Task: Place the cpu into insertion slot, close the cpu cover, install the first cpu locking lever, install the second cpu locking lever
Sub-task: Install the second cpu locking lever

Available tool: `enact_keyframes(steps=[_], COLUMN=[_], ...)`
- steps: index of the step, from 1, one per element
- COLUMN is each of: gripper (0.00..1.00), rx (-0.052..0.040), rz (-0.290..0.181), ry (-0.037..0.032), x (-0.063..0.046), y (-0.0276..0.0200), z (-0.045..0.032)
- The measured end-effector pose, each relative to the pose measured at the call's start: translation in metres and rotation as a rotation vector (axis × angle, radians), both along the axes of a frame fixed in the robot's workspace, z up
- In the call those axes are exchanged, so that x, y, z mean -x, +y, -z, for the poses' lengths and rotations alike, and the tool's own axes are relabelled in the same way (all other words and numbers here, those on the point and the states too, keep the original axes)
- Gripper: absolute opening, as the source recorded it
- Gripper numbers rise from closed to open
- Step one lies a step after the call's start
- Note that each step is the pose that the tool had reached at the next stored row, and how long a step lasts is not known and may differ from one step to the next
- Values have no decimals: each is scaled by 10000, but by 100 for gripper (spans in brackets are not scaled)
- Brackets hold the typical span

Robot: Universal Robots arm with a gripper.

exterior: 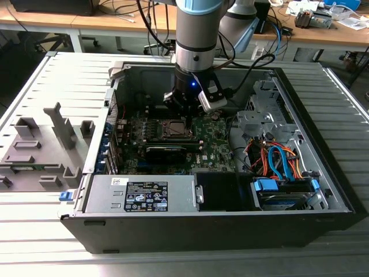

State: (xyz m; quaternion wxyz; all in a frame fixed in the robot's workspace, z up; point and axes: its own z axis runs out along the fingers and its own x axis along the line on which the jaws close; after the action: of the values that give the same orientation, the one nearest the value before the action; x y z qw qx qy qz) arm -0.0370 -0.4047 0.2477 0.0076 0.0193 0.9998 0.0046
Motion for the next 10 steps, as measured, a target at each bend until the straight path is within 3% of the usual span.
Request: enact_keyframes(steps=[10], gripper=[11], rx=[0], rz=[0], ry=[0], x=[0], y=[-21], z=[0])
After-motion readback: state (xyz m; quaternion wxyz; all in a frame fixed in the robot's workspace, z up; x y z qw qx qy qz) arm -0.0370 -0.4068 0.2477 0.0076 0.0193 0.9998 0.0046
